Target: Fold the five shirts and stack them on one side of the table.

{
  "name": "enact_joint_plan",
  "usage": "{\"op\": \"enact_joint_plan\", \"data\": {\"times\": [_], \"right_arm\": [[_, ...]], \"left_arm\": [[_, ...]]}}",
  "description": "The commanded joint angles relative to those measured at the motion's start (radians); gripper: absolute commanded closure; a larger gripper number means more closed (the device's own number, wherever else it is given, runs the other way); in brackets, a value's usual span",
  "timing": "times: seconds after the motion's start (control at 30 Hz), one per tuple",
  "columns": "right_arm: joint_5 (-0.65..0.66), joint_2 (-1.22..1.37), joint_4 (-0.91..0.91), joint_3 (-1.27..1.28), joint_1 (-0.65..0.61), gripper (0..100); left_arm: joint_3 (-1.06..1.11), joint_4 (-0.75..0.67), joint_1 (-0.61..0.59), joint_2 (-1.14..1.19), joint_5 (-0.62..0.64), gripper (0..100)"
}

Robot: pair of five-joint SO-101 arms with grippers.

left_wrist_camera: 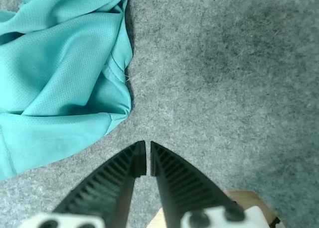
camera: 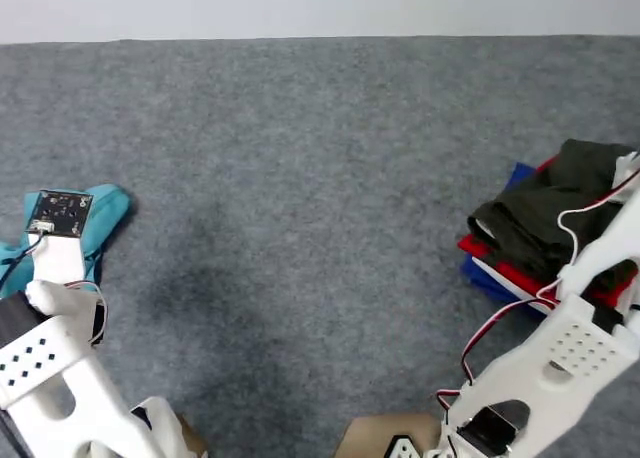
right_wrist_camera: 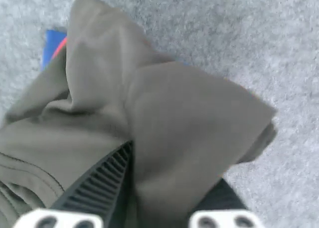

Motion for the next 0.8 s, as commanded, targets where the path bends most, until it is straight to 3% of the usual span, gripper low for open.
{"op": "enact_joint_plan", "data": {"times": [0.0, 0.1, 0.27, 0.47, 0.7, 0.77], "right_arm": [[-0.041, -0.028, 0.071, -0.058, 0.025, 68.3], [-0.083, -0.036, 0.134, -0.100, 0.022, 57.4], [-0.087, -0.039, 0.194, -0.218, 0.002, 60.7], [-0.087, -0.110, 0.197, -0.241, -0.053, 73.4], [-0.083, -0.156, 0.196, 0.009, -0.148, 98.7], [-0.089, -0.154, 0.196, 0.080, -0.170, 98.3]], "left_arm": [[-0.004, -0.008, 0.008, -0.015, -0.003, 98], [-0.004, 0.003, 0.008, -0.017, -0.003, 98], [-0.004, 0.020, 0.008, -0.021, -0.003, 98], [-0.004, 0.020, 0.008, -0.021, -0.003, 98], [-0.004, 0.021, 0.008, -0.021, -0.002, 98], [-0.004, 0.021, 0.008, -0.021, -0.002, 98]]}}
